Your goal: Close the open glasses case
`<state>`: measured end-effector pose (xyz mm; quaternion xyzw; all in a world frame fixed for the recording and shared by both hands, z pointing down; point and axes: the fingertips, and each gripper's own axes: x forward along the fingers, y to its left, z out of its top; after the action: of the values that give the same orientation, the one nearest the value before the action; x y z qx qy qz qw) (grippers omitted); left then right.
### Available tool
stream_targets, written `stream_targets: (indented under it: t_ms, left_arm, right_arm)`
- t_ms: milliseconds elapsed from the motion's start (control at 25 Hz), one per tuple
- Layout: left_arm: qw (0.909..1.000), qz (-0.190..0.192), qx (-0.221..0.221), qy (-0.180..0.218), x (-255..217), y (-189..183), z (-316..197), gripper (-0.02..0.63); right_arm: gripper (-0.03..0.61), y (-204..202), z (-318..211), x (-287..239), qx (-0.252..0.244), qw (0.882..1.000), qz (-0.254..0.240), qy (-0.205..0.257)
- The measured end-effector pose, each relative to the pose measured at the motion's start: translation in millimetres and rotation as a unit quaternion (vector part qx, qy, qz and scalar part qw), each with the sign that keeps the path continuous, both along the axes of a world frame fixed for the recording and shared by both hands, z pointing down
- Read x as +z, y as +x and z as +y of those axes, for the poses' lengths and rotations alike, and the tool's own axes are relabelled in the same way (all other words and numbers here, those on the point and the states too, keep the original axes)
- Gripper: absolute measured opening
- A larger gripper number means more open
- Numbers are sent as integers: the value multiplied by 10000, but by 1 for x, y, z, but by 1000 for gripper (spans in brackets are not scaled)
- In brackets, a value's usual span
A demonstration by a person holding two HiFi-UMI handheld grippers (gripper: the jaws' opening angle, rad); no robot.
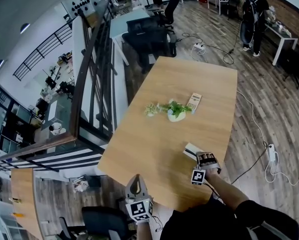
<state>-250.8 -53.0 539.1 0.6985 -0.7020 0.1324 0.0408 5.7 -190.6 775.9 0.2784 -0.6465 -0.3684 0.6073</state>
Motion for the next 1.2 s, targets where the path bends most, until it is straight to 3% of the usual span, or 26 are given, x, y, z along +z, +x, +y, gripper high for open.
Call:
stream_targets:
  t_ms: [120, 360, 480, 560, 720, 840, 1040, 1200]
  left_arm:
    - [10000, -6, -4, 13, 0, -1, 0, 0]
    - [10000, 19, -2, -44, 7, -3, -1, 0]
    - [10000, 42, 11, -81, 9, -2, -1, 0]
    - [10000, 36, 24, -88, 9, 0, -2, 0]
    - [10000, 27, 61, -72, 8, 4, -7, 0]
    - [9999, 20, 96, -71, 8, 5, -9, 0]
    - [9999, 35, 123, -99, 11, 6, -12, 0]
    - [9998, 33, 124, -122, 13, 7, -10, 0]
  right_arm:
    - [77, -15, 17, 8, -337, 9991, -222, -122]
    - [91, -17, 30, 20, -428, 9989, -92, -162]
    - [91, -14, 25, 11, -558, 9975, 374, 204]
    - [89, -8, 20, 2, -737, 9909, 985, 553]
    - [87, -11, 23, 7, -1105, 9814, 1443, 615]
    - [99, -13, 26, 12, -1082, 9846, 1361, 186]
    - [170, -12, 30, 18, -699, 9828, 1122, -1291]
    - [207, -8, 41, 18, -766, 9765, 1235, -1590]
